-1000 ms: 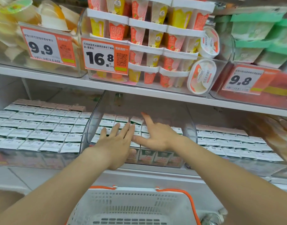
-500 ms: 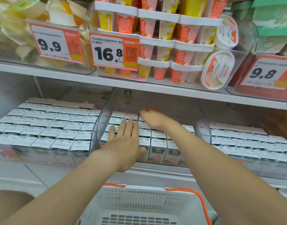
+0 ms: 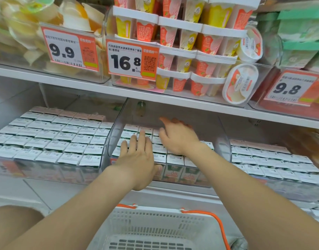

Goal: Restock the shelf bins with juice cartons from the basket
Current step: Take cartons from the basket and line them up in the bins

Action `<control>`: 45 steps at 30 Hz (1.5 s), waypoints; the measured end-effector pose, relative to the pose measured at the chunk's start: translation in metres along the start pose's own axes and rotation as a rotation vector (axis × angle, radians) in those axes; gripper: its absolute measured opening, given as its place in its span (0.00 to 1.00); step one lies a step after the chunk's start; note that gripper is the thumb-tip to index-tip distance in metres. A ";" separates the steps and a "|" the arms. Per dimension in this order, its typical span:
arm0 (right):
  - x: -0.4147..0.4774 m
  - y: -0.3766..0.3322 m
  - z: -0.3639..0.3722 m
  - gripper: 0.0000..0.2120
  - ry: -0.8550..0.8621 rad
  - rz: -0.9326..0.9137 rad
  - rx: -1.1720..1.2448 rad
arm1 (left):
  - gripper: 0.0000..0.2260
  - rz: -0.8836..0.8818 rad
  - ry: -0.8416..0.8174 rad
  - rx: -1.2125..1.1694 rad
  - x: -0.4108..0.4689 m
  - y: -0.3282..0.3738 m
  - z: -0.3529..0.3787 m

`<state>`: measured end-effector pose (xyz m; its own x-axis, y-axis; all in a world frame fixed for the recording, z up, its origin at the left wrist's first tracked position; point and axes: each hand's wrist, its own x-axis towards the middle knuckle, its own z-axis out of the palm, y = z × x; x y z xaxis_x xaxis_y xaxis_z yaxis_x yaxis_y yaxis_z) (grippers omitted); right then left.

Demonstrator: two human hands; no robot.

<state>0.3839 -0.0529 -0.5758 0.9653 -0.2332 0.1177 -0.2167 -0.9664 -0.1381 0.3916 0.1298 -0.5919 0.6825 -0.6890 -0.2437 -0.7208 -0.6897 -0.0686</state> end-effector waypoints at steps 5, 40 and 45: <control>-0.039 0.048 -0.009 0.23 -0.083 0.125 -0.152 | 0.40 0.071 0.045 -0.010 -0.002 0.007 -0.007; -0.058 0.034 -0.007 0.40 -0.336 0.089 -0.003 | 0.32 0.142 0.011 -0.030 0.006 0.020 -0.005; -0.054 0.033 -0.010 0.38 -0.343 0.063 0.047 | 0.34 0.162 0.054 -0.076 0.006 0.018 -0.005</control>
<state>0.3236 -0.0734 -0.5766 0.9449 -0.2345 -0.2286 -0.2779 -0.9434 -0.1808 0.3832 0.1126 -0.5898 0.5651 -0.8021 -0.1931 -0.8121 -0.5821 0.0414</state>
